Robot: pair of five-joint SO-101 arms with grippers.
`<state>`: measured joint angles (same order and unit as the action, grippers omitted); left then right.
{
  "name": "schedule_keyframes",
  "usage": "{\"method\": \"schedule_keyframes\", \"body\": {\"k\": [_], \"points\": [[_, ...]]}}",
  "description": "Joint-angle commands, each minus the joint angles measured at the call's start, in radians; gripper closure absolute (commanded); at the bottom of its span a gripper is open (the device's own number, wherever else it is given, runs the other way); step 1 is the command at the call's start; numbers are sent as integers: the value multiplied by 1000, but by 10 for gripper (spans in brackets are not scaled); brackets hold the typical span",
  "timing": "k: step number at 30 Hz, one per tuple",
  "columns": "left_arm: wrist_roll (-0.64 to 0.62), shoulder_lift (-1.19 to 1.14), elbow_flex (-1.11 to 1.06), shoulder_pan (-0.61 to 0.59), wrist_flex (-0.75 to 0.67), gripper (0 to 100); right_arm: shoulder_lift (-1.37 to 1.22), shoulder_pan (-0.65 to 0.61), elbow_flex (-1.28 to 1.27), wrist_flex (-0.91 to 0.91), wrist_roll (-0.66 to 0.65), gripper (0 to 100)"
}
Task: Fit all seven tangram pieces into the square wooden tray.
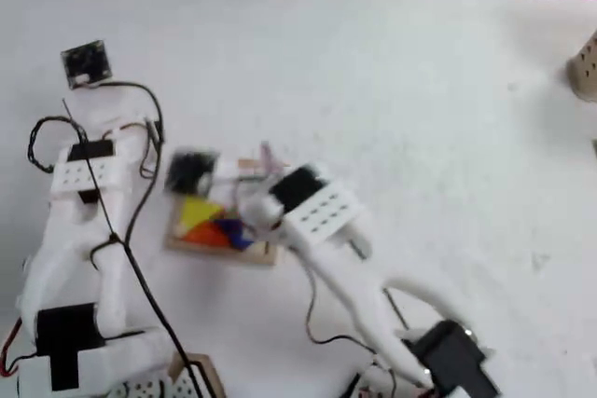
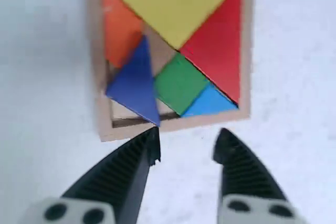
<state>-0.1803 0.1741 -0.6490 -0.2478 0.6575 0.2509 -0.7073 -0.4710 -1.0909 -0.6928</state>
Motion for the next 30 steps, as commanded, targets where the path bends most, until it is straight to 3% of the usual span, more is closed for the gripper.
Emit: {"method": "schedule_keyframes", "body": {"k": [1, 4, 7, 11, 17, 21, 24, 30], "points": [[11, 13, 46, 21, 8, 878, 79, 150, 34, -33, 193, 943], [12, 13, 46, 36, 8, 985, 79, 265, -2, -44, 361, 951], [48, 13, 40, 58, 9, 976, 79, 369, -89, 1, 488, 983], [201, 13, 38, 133, 66, 977, 79, 489, -227, 114, 603, 981], [430, 15, 0, 286, 127, 977, 79, 627, -302, 182, 624, 978], [488, 15, -9, 361, 173, 977, 79, 685, -298, 180, 631, 980], [529, 41, -11, 400, 219, 977, 79, 733, -298, 196, 712, 978], [598, 255, -155, 503, 227, 977, 76, 769, -302, 252, 729, 978]]}}
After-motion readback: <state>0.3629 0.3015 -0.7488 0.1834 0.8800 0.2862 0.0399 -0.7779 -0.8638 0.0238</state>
